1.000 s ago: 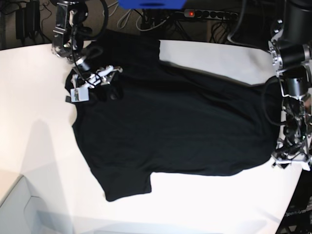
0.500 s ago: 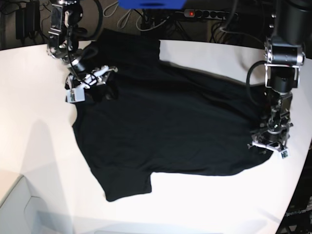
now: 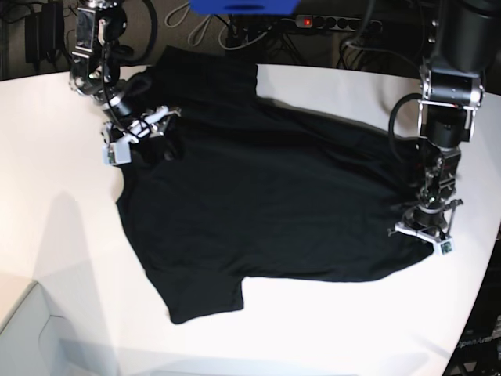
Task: Layout the t-shirt on the table in an organized manner, then fold the t-shirt properly
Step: 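Hold the shirt with the right gripper and move the left gripper along the side, then grasp the shirt side with the left gripper and pull it toward the collar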
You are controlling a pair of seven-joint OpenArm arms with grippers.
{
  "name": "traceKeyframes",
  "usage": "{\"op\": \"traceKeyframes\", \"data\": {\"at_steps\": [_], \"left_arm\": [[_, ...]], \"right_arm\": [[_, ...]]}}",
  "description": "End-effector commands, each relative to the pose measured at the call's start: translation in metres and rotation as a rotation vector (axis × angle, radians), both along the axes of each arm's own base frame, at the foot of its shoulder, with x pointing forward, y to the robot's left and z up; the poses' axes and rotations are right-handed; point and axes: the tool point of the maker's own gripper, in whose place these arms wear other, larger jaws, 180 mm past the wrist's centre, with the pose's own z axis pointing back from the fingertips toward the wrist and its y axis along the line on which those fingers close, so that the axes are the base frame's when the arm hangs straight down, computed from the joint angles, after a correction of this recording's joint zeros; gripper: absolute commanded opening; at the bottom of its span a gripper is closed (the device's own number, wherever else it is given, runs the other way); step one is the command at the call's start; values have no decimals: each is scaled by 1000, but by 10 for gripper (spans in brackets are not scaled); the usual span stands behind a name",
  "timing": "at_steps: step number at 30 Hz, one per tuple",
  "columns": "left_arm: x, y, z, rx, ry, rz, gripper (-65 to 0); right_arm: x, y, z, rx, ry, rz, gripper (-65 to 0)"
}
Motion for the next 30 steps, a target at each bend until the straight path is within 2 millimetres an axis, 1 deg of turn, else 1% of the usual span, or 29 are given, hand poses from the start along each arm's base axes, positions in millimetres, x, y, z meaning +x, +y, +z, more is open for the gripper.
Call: {"op": "traceKeyframes", "data": {"at_steps": [1, 3, 5, 8, 10, 12, 15, 18, 21, 22, 24, 28, 29, 30], "left_arm": [[21, 1, 33, 13, -96, -7, -650], [18, -11, 42, 22, -143, -47, -650], [20, -31, 67, 34, -228, -109, -650], [7, -71, 97, 31, -332, -215, -650], [-5, -94, 110, 62, -374, -289, -650], [-21, -116, 102, 130, -337, -370, -649], [-41, -150, 76, 244, -230, -506, -649], [-67, -179, 50, 361, -156, -641, -649], [-83, -196, 41, 455, -134, -725, -645], [-86, -200, 43, 474, -140, -736, -644], [-92, -212, 48, 478, -153, -748, -609], [-99, -221, 63, 487, -154, -749, -417], [-99, -223, 70, 487, -167, -749, -367], [-101, -225, 75, 486, -174, -749, -330]], "right_arm": [[10, -1, 15, 19, -60, -4, -273], [11, -1, 16, 19, -61, -4, -273], [11, -1, 16, 19, -61, -4, -273], [12, -1, 17, 19, -64, -4, -273], [12, 0, 17, 20, -64, -4, -273], [12, 0, 17, 20, -64, -4, -273], [12, 0, 17, 20, -66, -4, -273], [12, 0, 17, 20, -66, -4, -273], [12, 0, 17, 22, -66, -5, -273], [12, 1, 17, 23, -66, -5, -273], [12, 1, 17, 24, -66, -5, -273], [12, 1, 17, 24, -66, -5, -273], [12, 1, 17, 24, -66, -5, -273], [12, 1, 17, 24, -66, -5, -273]]}}
